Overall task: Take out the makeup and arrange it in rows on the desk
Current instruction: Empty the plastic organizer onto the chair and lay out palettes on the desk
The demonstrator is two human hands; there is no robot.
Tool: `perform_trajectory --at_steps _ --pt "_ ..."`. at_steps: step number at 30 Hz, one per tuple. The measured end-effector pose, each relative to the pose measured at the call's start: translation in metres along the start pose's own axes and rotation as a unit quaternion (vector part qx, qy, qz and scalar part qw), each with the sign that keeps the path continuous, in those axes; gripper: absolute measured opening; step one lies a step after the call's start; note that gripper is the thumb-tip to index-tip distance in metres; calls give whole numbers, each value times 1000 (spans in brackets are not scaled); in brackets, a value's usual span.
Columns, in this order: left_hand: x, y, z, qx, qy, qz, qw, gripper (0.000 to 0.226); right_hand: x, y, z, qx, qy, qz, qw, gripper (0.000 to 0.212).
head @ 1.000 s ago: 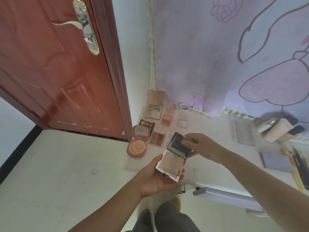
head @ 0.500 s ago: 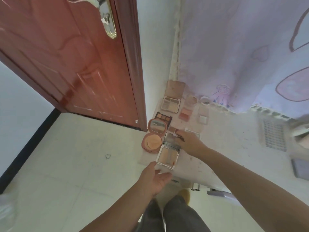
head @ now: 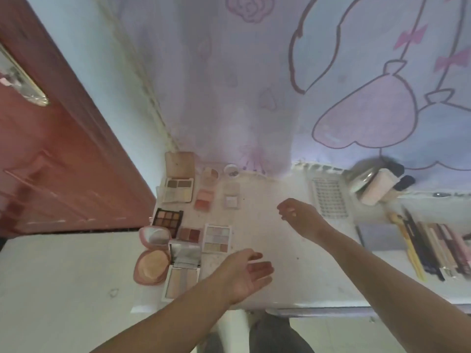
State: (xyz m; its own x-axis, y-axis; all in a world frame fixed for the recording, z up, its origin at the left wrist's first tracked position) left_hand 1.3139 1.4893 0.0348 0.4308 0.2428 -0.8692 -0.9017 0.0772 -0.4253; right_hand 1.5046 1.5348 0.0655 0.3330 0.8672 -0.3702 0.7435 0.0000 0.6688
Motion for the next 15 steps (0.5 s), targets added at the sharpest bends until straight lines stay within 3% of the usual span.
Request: perform_trajectory --at_steps 5,10,12,15 --pt "70 -129 42 158 -82 -11 984 14 19 93 102 -33 -116 117 986 36" --pt "140 -206 63 347 -204 95 911 47 45 110 145 -39 -134 74 987 38" --pt "154 -216 64 386 -213 144 886 49 54 107 151 -31 -142 57 988 42" --pt "155 -216 64 420 -208 196 862 56 61 108 155 70 -169 53 982 35"
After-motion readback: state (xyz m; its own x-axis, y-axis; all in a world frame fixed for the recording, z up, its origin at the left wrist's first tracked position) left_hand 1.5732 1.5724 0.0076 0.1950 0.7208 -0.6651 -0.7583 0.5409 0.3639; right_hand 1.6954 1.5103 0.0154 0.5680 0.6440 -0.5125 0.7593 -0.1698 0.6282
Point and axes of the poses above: each hand's wrist, its own x-axis towards the middle knuckle, its own y-axis out of the back of the hand, z = x × y, the point moved 7 cm from there along x, towards the middle knuckle, and after that the axes turned 2 degrees about -x, right-handed, at the moved point
